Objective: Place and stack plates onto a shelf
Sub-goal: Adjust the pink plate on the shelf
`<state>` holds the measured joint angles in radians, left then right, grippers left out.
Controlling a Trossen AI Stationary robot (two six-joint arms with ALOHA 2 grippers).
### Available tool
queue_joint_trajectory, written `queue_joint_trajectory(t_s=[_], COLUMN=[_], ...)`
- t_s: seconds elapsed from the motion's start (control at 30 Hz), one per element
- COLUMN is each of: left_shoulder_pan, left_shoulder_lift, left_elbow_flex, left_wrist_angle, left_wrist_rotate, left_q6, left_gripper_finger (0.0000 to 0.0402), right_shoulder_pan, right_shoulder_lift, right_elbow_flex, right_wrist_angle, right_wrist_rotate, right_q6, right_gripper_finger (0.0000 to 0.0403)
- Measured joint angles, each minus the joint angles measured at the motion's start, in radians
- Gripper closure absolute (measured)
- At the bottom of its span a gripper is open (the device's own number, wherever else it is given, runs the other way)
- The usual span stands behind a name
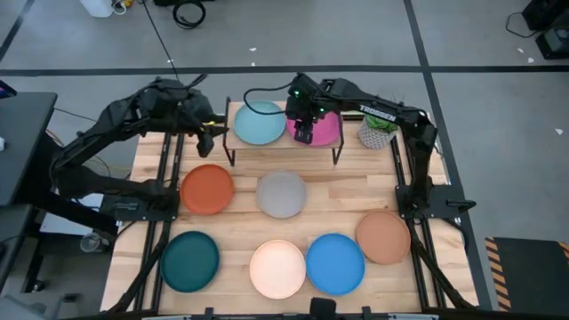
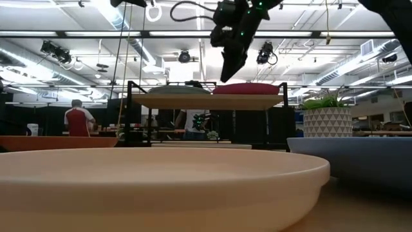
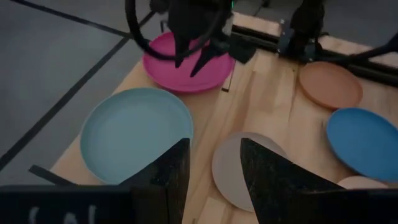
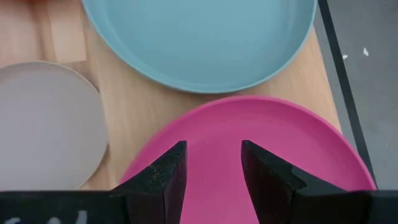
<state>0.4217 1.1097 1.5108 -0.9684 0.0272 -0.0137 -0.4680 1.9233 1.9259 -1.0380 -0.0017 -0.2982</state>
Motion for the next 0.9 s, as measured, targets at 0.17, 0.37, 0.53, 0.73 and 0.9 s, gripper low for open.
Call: queue_joint_trajectory(t_s=[0.17, 0.37, 0.53, 0.73, 0.9], left_shoulder_pan=[0.000, 0.000, 0.000, 0.000, 0.000], left_shoulder_lift=[-0.057, -0.118, -0.157, -0.183, -0.182], left_elbow_flex=[0.000, 0.000, 0.000, 0.000, 0.000], left_wrist_angle=[-0.001, 0.039, 0.076, 0.081, 0.079], left_wrist_rotate=[-0.027, -0.040, -0.043, -0.042, -0.042], left_q6=[-0.016, -0.041, -0.058, -0.062, -0.073], left_gripper_finger=[0.0253, 0.0253, 0.0253, 0.0253, 0.0253], right_shoulder_pan=[-0.024, -0.028, -0.029, -0.028, -0.028], right_shoulder_lift=[0.028, 0.056, 0.073, 0.068, 0.068], right_elbow_flex=[0.000, 0.000, 0.000, 0.000, 0.000], right_wrist_angle=[0.018, 0.077, 0.088, 0.145, 0.136], right_wrist_rotate=[-0.014, -0.047, -0.055, -0.055, -0.047], right_q6=[-0.014, -0.020, -0.020, -0.016, -0.004], right_gripper_finger=[0.0245, 0.0245, 0.0245, 0.0245, 0.0245])
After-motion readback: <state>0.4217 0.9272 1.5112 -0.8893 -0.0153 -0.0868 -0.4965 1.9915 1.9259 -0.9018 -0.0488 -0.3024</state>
